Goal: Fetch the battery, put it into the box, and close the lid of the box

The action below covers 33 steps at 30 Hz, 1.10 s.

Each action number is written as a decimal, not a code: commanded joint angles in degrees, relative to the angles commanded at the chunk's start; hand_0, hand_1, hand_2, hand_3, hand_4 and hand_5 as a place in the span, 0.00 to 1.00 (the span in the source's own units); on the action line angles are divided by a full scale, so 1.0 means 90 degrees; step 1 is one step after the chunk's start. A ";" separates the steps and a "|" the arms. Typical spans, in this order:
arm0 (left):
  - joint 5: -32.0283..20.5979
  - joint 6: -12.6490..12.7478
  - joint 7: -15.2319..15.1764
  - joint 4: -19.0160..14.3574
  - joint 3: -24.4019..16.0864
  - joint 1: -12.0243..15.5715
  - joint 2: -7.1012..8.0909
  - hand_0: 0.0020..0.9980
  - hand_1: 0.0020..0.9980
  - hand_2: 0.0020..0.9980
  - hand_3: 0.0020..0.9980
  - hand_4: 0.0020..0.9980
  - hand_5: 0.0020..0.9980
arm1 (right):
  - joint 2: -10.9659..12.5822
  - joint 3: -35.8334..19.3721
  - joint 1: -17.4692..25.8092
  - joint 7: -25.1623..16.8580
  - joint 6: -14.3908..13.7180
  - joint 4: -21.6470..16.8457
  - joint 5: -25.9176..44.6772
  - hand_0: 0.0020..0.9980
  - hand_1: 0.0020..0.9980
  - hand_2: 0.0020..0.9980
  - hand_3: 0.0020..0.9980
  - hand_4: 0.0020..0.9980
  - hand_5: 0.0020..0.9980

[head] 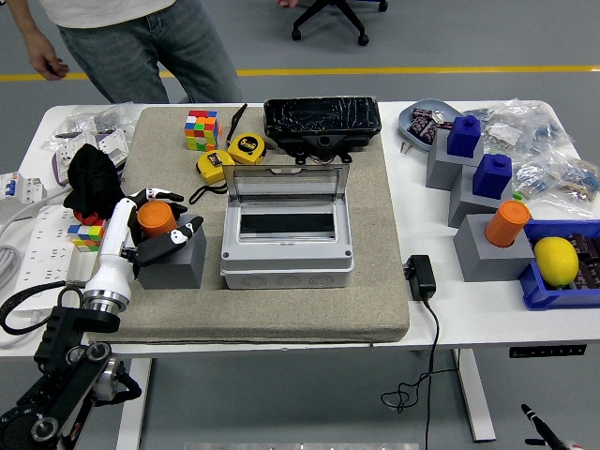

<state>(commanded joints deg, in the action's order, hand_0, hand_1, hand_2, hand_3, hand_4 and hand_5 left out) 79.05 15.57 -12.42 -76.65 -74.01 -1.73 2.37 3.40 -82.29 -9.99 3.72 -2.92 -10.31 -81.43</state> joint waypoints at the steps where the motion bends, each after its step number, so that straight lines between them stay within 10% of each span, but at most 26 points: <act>1: 0.0004 0.0021 -0.0001 0.0006 0.0004 -0.0004 -0.0001 0.21 0.35 0.28 0.25 0.92 0.00 | 0.0001 -0.0006 -0.0001 0.0000 -0.0001 0.0000 -0.0004 0.82 0.74 0.68 0.71 1.00 0.96; 6: -0.0002 0.0139 -0.0021 0.0069 0.0053 -0.0025 -0.0010 0.21 0.35 0.28 0.25 0.92 0.00 | -0.0002 -0.0019 -0.0003 -0.0005 -0.0003 0.0000 -0.0001 0.82 0.74 0.68 0.71 1.00 0.96; 13: -0.0010 0.0335 -0.0089 0.0143 0.0118 -0.0046 -0.0030 0.11 0.11 0.14 0.14 0.98 0.00 | -0.0007 -0.0041 0.0002 -0.0006 -0.0005 0.0000 -0.0003 0.82 0.74 0.68 0.71 1.00 0.97; 33: 0.0138 0.0669 -0.0328 -0.0134 0.0104 -0.0170 -0.0026 0.07 0.03 0.07 0.06 1.00 0.00 | 0.0007 -0.0031 0.0000 0.0003 -0.0004 0.0000 -0.0003 0.82 0.74 0.68 0.71 1.00 0.97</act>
<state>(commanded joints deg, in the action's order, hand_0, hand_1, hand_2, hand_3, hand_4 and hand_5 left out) 80.30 21.59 -15.37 -77.85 -73.07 -3.26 2.14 3.46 -82.57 -9.99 3.75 -2.95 -10.31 -81.45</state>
